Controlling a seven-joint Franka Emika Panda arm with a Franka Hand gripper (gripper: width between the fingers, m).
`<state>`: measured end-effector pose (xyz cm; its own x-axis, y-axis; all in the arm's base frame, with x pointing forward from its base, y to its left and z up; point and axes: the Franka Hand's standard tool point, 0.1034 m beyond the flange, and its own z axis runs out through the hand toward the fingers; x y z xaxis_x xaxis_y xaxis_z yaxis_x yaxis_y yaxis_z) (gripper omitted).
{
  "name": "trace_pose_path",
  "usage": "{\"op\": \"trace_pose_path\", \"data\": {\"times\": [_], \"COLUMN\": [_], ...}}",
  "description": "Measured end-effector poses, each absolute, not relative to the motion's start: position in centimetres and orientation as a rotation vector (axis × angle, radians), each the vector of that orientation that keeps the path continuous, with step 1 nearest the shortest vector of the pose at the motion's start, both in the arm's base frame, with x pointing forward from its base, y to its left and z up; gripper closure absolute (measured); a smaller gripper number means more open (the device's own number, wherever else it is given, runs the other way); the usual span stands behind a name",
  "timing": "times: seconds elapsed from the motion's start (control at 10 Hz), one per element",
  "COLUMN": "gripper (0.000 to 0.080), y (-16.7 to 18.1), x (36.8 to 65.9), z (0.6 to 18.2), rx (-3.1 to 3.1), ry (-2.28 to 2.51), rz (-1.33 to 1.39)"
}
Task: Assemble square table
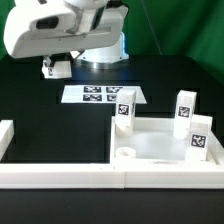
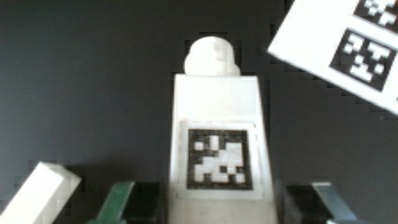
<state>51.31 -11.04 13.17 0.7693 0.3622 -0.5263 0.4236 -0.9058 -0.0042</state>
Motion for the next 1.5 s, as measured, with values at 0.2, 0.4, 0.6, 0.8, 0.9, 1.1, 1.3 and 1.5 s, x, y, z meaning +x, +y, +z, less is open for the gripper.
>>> {"op": "trace_pose_path", "data": {"times": [0.2,0.4,0.6,0.8,0.9,1.1,1.3,1.5], "gripper": [0.0511,0.0511,0.0511,0.0511,0.0511,0.0511,0.0511,0.0511], "y": [-7.2,-4.3,-3.7,-4.1,-4.2,-2.9,2.0,3.4], "x": [57.3,61.0,62.4,62.2,61.9,63.2,65.1,65.3], "z": [16.6,18.7,18.9,18.8,18.3,18.0,18.4,19.5], "rx": [2.901,2.921,2.932,2.952,3.006,3.092,3.081,3.070], "ry": [0.520,0.426,0.459,0.461,0.422,0.278,0.184,0.146], "rz": [-0.591,-0.406,-0.228,-0.014,0.088,0.270,0.586,0.639]}}
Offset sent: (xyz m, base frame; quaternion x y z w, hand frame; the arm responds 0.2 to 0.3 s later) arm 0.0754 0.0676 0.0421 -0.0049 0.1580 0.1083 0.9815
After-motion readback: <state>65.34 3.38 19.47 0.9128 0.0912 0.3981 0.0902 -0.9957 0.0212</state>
